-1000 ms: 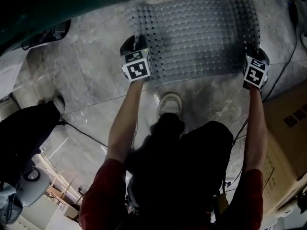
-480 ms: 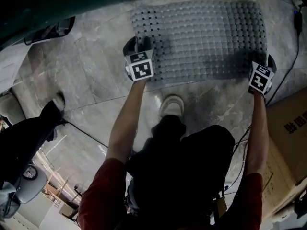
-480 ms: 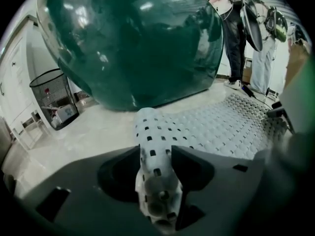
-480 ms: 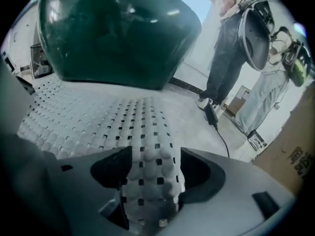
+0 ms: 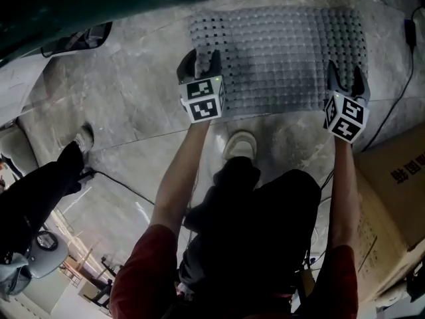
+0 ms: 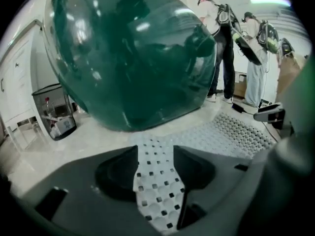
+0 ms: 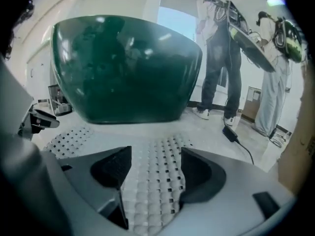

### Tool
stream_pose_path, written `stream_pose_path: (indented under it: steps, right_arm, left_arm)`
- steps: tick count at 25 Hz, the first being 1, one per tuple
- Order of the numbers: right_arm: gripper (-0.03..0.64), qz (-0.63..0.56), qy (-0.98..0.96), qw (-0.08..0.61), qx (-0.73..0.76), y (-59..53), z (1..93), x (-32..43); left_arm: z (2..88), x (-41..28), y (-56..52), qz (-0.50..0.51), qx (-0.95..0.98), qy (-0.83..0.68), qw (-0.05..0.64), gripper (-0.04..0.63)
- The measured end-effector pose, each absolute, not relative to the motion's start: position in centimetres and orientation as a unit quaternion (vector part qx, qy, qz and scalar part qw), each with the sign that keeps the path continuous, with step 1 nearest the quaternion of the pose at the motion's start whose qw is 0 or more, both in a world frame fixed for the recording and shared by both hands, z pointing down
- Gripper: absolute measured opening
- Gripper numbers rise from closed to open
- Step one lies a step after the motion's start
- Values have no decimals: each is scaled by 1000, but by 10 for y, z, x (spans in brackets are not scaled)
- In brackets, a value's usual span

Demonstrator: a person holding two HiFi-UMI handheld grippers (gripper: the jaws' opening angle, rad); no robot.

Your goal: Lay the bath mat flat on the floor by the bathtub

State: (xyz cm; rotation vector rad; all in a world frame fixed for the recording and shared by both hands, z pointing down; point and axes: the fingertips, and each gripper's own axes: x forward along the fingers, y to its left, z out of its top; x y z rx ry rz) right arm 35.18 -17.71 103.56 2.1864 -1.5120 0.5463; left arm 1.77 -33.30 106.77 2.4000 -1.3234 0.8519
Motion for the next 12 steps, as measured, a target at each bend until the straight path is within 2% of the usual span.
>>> stream_pose_path:
  steps: [12]
  right_arm:
    - [305, 156, -599, 143, 773, -200, 910, 295]
  left_arm:
    - [926, 63, -320, 211, 882, -413, 82, 219]
